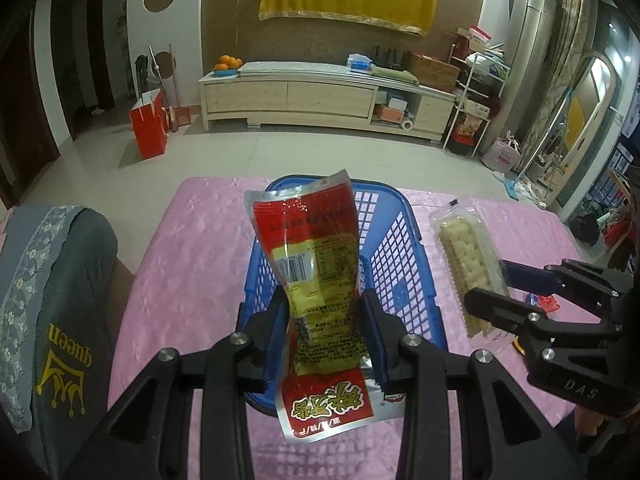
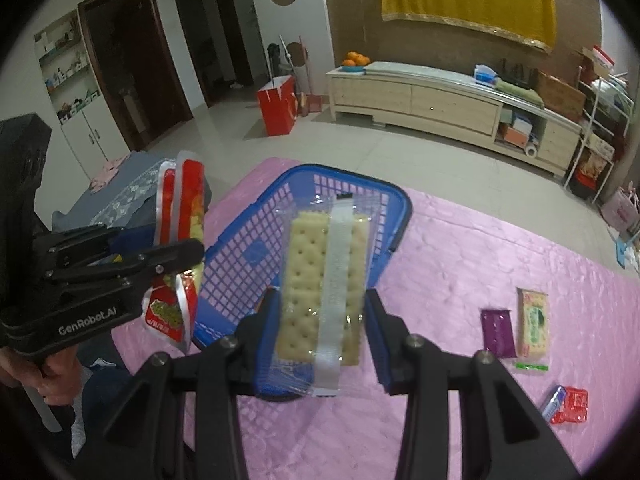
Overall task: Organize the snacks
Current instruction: 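Carry the red bag with the left gripper while the right gripper carries the cracker pack over the basket, then open the left gripper to drop the red snack bag into the basket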
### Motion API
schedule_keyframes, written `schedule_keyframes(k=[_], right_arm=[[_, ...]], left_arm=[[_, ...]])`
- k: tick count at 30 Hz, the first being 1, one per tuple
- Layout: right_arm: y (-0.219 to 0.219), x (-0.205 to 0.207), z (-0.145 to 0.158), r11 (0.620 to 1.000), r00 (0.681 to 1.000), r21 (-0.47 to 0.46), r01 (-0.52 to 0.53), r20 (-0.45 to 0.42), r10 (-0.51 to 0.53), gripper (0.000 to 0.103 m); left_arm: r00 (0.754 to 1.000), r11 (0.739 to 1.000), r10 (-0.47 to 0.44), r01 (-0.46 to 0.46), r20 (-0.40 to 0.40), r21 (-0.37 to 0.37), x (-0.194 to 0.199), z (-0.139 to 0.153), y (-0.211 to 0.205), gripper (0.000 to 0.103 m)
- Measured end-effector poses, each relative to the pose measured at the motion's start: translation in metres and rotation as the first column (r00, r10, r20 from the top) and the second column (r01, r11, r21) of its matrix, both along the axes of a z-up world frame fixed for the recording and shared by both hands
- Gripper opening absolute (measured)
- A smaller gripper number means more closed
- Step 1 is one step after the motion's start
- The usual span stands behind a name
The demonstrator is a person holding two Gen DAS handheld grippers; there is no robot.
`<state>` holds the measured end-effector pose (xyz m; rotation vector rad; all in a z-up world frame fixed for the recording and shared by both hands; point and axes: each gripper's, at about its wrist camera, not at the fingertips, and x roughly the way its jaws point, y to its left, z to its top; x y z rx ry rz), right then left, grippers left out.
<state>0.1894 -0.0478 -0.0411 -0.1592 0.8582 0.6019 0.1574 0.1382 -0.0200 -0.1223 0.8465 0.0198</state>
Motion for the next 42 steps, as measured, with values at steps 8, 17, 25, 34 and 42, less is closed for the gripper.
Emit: schedule_keyframes(k=[8, 17, 25, 34, 42], right_arm=[[0.018, 0.009, -0.015, 1.000, 1.000, -0.025, -0.014, -0.021, 0.014, 0.046], [0.018, 0.030, -0.032, 0.999, 0.998, -0.039, -0.002, -0.055, 0.000, 0.046], [0.010, 0.033, -0.041, 0.999, 0.996, -0.038, 0.015, -0.085, -0.018, 0.046], [0.001, 0.025, -0.027, 0.999, 0.997, -0.033, 0.038, -0.067, -0.040, 0.046], [0.006, 0.014, -0.011, 1.000, 0.999, -0.019, 0.022, -0.039, -0.023, 0.046]], left_arm=[[0.999, 1.000, 0.000, 0.000, -0.039, -0.009, 0.019, -0.021, 0.006, 0.034], [0.995, 1.000, -0.025, 0.026, -0.100, 0.005, 0.045, -0.055, 0.005, 0.034], [0.985, 0.999, -0.045, 0.047, -0.165, 0.010, 0.052, -0.074, -0.002, 0.039], [0.984, 0.999, -0.022, 0.017, -0.176, -0.028, 0.041, -0.070, 0.006, 0.068], [0.993, 1.000, 0.004, -0.007, -0.114, -0.028, 0.021, -0.039, 0.009, 0.068]])
